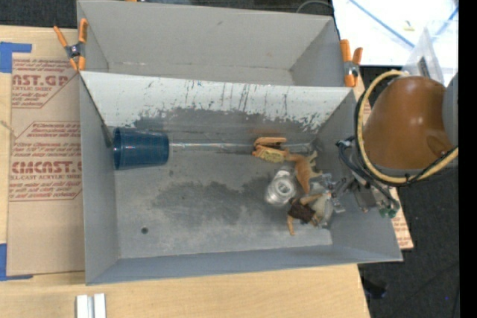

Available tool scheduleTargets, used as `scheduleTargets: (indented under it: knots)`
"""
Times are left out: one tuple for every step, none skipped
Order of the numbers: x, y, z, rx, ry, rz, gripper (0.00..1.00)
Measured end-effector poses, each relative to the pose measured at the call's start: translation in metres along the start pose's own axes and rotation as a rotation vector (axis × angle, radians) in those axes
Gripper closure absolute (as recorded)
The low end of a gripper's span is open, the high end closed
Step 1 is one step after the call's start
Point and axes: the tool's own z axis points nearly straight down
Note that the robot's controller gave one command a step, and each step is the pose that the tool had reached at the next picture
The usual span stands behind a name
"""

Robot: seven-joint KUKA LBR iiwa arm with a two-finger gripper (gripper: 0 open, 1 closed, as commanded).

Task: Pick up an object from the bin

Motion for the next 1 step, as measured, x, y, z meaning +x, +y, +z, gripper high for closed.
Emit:
scheduleTargets:
  knots:
    - [-0.0001,0.0001,-0.0072,0.000,0.000,0.000,1.00]
